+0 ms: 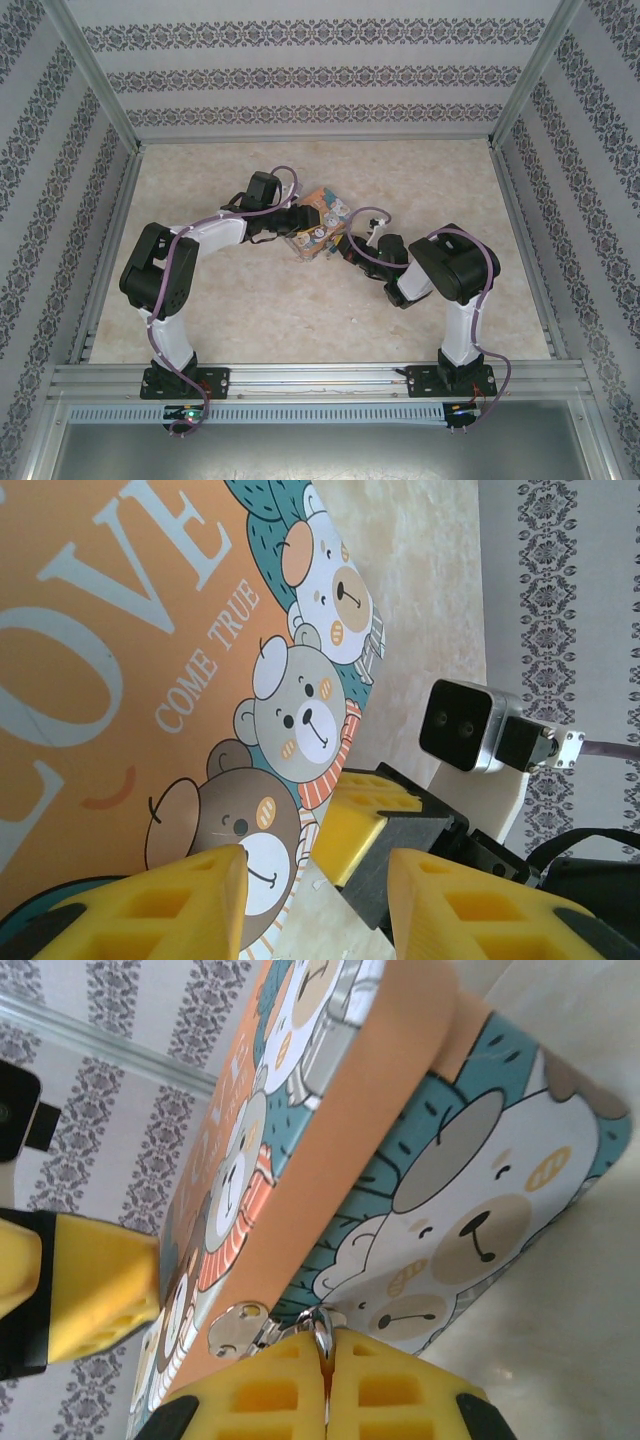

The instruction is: Unlock a padlock with a key

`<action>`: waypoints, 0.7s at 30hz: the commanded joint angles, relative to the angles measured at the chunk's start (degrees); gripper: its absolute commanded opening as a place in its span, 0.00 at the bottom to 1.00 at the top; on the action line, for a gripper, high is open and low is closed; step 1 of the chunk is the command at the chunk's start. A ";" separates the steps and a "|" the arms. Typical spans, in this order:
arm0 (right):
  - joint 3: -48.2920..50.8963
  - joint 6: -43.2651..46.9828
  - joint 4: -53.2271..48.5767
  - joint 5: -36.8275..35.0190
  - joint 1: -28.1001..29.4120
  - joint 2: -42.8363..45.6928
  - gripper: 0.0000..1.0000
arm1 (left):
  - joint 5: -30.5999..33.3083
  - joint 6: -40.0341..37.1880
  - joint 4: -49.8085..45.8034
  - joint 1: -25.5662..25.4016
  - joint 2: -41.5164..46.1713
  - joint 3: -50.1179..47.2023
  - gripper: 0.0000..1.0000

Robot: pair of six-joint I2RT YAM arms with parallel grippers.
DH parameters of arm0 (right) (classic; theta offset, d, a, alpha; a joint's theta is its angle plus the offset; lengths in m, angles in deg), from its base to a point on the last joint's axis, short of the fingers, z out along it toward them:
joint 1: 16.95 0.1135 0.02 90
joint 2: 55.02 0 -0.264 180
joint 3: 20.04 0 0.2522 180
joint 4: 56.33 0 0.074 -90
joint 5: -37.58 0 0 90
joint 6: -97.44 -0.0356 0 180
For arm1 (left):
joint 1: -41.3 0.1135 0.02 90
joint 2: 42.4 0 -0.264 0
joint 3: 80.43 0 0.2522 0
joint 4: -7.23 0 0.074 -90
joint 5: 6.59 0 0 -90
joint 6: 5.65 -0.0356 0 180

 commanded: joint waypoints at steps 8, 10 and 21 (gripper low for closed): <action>-1.54 -1.45 2.86 -5.95 -0.92 0.76 0.00 | 1.39 1.00 -5.36 -0.86 -1.65 -3.02 0.42; -1.10 -0.64 1.87 -6.14 -1.07 1.79 0.00 | 1.41 1.13 -5.22 -0.77 -1.52 -2.88 0.42; 2.61 7.06 -10.01 -6.23 -2.53 13.80 0.00 | 2.02 -1.56 -7.89 2.69 -1.51 -2.20 0.43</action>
